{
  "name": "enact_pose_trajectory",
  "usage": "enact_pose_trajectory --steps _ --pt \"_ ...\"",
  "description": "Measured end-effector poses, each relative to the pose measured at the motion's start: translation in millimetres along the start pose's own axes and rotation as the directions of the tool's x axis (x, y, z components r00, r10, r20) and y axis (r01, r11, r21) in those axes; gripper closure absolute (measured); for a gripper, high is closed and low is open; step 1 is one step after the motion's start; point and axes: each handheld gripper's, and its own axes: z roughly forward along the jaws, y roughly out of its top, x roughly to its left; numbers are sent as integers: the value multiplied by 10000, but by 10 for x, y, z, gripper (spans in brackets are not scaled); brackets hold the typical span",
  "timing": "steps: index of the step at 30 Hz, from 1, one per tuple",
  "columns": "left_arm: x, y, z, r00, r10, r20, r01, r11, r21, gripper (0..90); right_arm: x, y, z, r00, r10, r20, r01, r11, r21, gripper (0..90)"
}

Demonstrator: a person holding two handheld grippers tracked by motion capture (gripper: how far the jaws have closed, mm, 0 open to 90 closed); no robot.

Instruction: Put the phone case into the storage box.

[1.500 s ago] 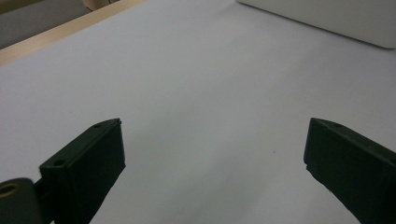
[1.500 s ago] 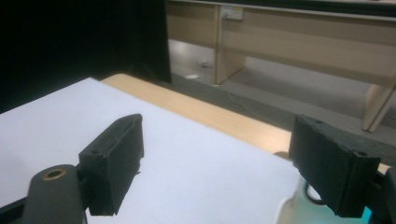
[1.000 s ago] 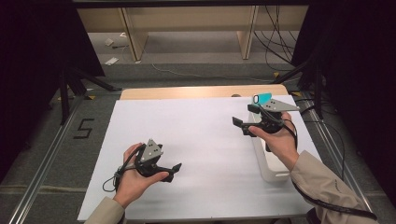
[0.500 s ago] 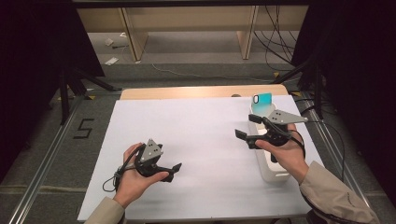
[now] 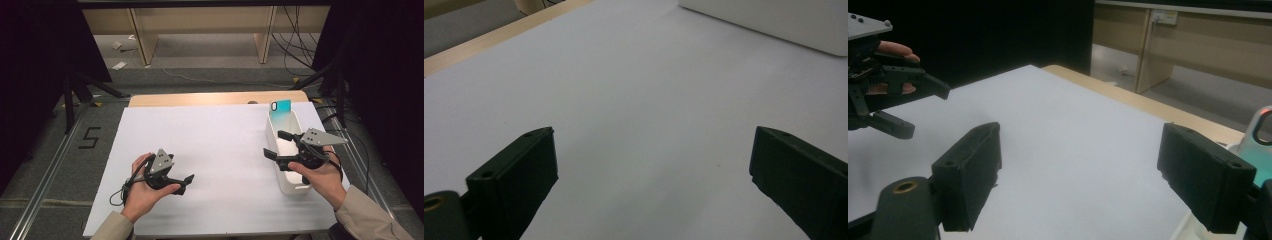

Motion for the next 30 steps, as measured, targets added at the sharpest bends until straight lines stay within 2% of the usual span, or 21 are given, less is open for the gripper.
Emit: enact_pose_trajectory --steps 14,30 --pt "1 -4 2 10000 -21 -4 21 10000 1 43 1 -116 -212 9998 -15 214 19 9998 -209 186" --pt "-2 0 8 10000 -9 20 9 10000 -22 44 4 -157 -267 9995 85 288 -74 9992 -383 186"
